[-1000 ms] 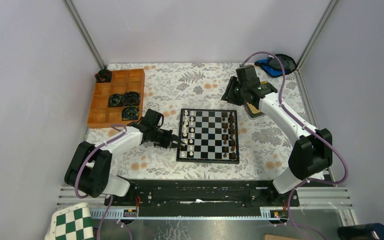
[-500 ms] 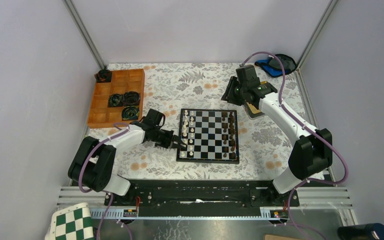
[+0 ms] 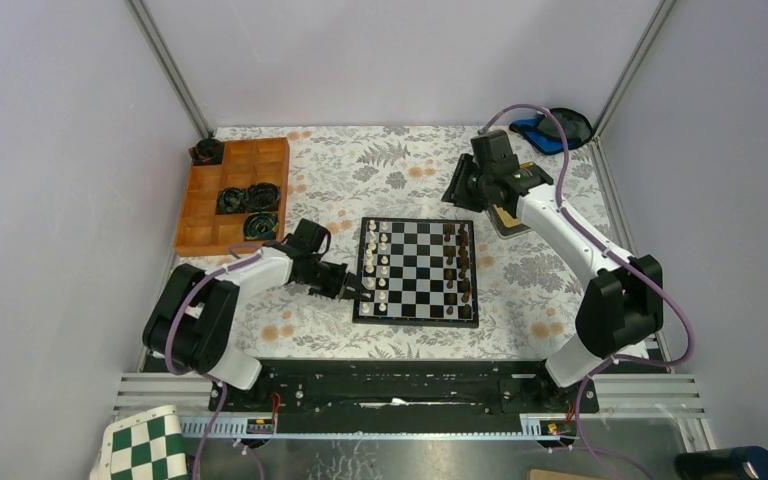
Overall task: Set up the chess pieces on the board
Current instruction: Place the chess piece on the chessboard.
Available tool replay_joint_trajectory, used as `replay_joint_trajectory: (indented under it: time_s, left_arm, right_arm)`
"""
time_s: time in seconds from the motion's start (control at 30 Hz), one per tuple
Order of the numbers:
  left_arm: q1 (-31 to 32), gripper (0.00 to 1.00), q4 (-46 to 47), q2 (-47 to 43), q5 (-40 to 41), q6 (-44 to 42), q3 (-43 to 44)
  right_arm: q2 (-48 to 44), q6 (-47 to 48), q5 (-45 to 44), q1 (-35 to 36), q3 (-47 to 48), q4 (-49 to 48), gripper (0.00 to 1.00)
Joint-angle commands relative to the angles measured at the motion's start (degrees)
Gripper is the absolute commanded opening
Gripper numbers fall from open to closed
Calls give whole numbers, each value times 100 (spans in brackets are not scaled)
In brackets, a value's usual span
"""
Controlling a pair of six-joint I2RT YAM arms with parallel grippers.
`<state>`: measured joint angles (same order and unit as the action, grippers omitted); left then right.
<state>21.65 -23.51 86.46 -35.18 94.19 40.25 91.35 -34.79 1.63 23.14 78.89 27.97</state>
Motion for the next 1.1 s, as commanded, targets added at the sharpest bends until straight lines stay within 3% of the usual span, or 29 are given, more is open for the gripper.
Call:
replay_joint_trajectory:
  time_s: [0.0,0.27,0.67,0.83,0.97,1.07]
  left_arm:
    - [-51,1,-92,81,-173,-165,86]
    - [-56,10,-87,328,-232,-253,225]
    - [-84,13,-87,636,-233,-401,447]
    - [-104,19,-132,662,-244,-440,471]
    - [-117,31,-165,663,-238,-480,477]
    - [-126,32,-211,660,-235,-513,486]
  right_arm:
    - [96,17,140,-36,267,-44,42]
    - [193,13,219,-29,310,-45,42]
    - [243,42,261,-55,308,-41,42]
    - [260,45,268,-70,320,-28,42]
    - [269,46,284,-74,315,-23,42]
    - [277,50,294,-74,320,-28,42]
